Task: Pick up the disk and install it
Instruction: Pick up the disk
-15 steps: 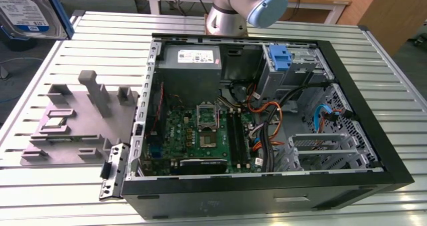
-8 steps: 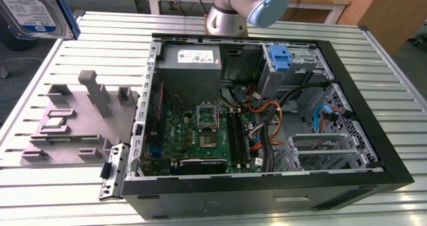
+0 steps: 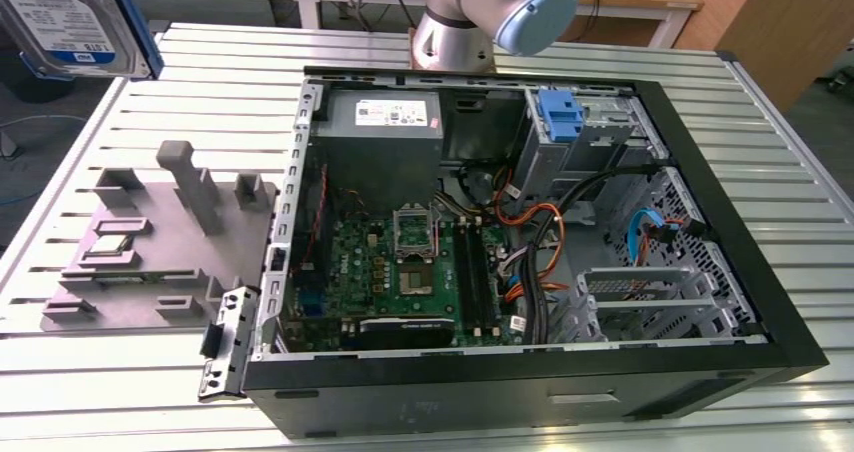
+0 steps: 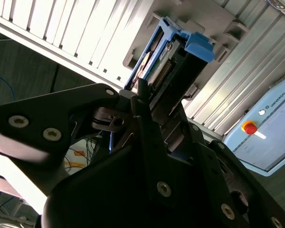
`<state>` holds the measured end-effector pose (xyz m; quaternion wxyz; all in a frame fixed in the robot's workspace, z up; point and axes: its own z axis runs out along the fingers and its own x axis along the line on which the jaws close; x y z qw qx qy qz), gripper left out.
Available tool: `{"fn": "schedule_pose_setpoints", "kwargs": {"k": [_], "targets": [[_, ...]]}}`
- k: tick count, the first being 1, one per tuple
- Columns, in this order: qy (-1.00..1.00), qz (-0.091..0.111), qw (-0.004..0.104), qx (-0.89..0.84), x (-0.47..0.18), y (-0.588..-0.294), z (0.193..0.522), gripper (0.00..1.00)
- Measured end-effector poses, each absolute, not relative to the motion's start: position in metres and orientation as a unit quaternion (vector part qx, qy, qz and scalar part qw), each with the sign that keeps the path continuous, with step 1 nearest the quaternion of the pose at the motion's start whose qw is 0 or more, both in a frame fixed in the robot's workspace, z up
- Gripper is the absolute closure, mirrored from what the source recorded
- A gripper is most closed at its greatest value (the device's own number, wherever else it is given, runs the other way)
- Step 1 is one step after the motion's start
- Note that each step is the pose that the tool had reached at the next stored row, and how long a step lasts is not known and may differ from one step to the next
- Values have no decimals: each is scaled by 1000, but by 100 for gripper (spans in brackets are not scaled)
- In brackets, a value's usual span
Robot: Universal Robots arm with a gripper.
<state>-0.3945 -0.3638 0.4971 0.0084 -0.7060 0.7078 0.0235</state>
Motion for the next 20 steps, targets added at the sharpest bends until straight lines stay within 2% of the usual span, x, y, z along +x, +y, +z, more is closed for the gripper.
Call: {"fn": "schedule_pose_setpoints", "kwargs": {"k": [20], "targets": [[708, 23, 8, -706, -375, -364, 497, 65]]}}
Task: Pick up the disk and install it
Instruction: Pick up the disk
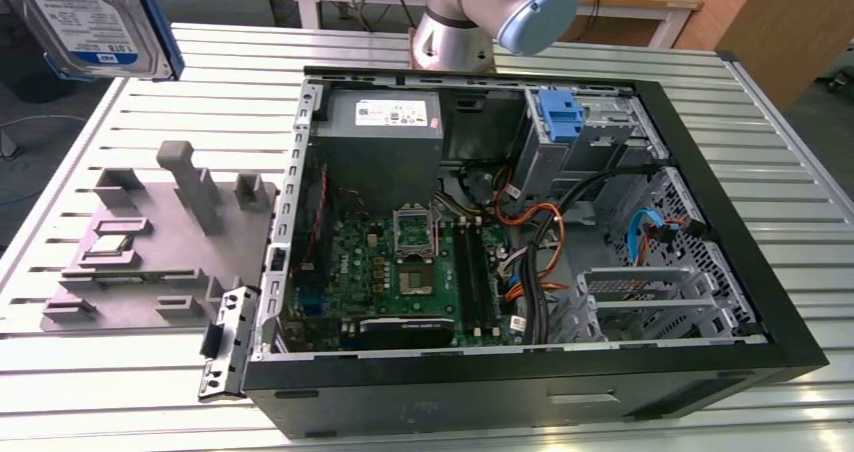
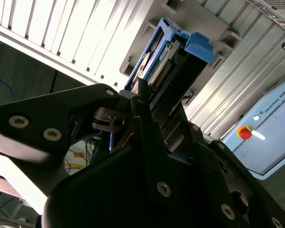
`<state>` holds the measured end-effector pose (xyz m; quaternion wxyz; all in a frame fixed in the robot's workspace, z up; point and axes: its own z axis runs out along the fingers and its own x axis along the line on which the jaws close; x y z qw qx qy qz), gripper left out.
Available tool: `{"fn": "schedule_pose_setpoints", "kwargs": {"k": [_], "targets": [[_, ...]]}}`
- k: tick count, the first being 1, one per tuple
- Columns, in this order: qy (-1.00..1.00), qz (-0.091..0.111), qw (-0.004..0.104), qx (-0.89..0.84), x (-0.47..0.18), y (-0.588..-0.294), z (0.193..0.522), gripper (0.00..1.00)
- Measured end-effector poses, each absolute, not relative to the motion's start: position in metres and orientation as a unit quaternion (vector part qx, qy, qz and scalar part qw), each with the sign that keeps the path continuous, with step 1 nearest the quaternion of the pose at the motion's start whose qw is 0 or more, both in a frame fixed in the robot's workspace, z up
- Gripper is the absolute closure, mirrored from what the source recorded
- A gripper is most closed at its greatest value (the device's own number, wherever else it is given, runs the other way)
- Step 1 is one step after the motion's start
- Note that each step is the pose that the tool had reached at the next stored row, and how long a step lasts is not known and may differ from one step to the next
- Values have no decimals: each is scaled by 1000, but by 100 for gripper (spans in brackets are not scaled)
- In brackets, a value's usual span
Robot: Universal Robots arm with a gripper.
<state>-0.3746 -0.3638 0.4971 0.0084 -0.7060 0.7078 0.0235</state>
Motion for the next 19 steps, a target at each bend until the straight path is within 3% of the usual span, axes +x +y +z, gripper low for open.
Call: {"fn": "schedule_pose_setpoints", "kwargs": {"k": [19], "targets": [[708, 23, 8, -706, -363, -364, 497, 65]]}}
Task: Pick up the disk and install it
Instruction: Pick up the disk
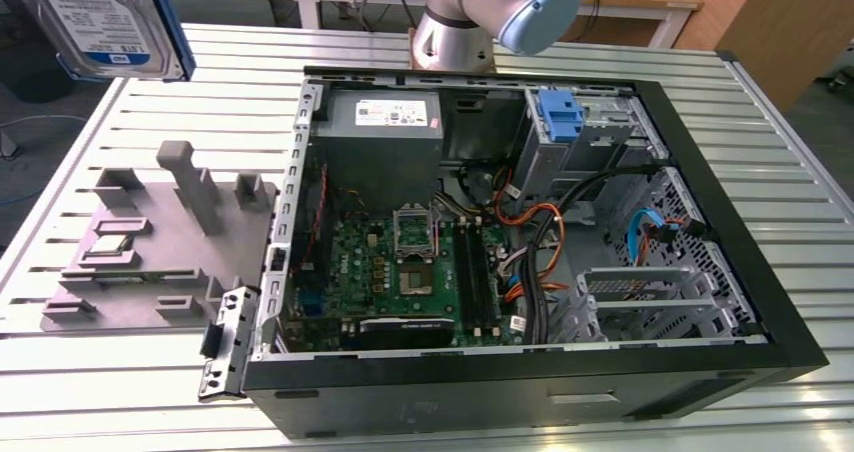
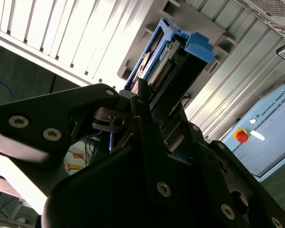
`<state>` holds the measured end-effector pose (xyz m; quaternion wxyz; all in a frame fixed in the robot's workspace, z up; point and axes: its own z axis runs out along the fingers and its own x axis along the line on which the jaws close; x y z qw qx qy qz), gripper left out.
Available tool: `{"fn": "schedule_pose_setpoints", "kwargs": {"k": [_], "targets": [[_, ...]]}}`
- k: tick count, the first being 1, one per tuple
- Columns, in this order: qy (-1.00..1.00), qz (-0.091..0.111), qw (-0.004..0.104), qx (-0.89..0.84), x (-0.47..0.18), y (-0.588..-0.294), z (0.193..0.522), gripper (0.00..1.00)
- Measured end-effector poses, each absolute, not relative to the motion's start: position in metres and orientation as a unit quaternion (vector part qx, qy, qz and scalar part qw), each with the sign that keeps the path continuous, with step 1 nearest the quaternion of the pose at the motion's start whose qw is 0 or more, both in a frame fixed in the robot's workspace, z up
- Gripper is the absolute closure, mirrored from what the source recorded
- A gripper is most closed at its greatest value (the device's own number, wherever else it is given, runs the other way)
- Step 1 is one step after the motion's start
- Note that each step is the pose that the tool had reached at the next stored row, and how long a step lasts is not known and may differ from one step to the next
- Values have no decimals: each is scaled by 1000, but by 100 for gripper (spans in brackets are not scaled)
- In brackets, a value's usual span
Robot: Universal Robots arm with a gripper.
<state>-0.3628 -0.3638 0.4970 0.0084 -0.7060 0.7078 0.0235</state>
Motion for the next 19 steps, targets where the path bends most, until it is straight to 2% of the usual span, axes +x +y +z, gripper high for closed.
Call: {"fn": "schedule_pose_setpoints", "kwargs": {"k": [19], "targets": [[708, 23, 8, -706, -324, -364, 496, 65]]}}
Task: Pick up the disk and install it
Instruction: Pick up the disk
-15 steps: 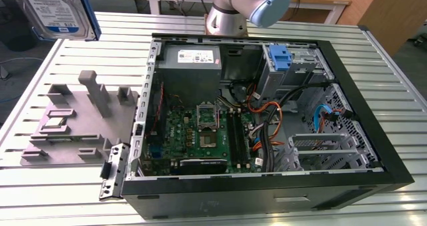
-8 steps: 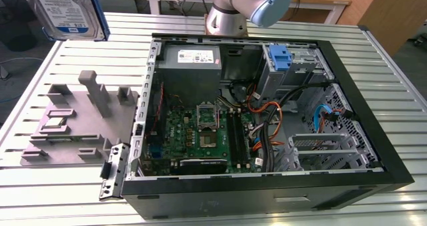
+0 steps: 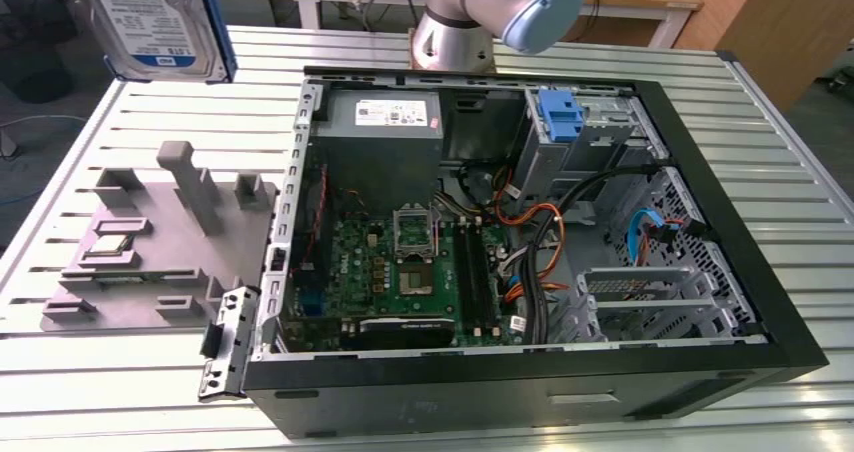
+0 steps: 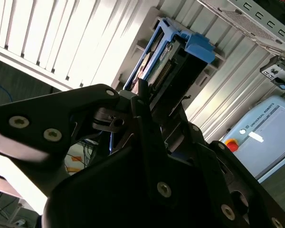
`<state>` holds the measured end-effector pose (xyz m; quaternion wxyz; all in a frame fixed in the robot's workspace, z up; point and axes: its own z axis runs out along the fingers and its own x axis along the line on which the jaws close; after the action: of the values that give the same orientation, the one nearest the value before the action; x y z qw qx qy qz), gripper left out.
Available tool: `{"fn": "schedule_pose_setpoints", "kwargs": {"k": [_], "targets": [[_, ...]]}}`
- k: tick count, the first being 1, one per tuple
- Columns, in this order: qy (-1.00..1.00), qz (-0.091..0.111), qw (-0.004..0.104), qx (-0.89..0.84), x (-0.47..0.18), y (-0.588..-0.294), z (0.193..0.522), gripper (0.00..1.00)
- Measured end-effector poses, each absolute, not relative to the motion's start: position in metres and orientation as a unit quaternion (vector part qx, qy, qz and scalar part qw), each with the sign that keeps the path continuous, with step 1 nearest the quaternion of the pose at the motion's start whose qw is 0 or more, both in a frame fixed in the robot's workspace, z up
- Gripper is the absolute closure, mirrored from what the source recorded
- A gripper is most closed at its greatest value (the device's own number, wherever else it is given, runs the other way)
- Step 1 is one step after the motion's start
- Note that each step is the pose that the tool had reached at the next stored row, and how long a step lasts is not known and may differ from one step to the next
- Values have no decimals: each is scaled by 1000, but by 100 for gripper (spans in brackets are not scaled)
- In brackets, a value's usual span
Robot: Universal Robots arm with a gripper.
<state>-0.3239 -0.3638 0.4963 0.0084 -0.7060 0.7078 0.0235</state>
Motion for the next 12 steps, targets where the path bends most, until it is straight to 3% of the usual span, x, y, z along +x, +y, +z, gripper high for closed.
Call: {"fn": "schedule_pose_setpoints", "kwargs": {"k": [12], "targets": [[708, 23, 8, -706, -289, -364, 496, 65]]}}
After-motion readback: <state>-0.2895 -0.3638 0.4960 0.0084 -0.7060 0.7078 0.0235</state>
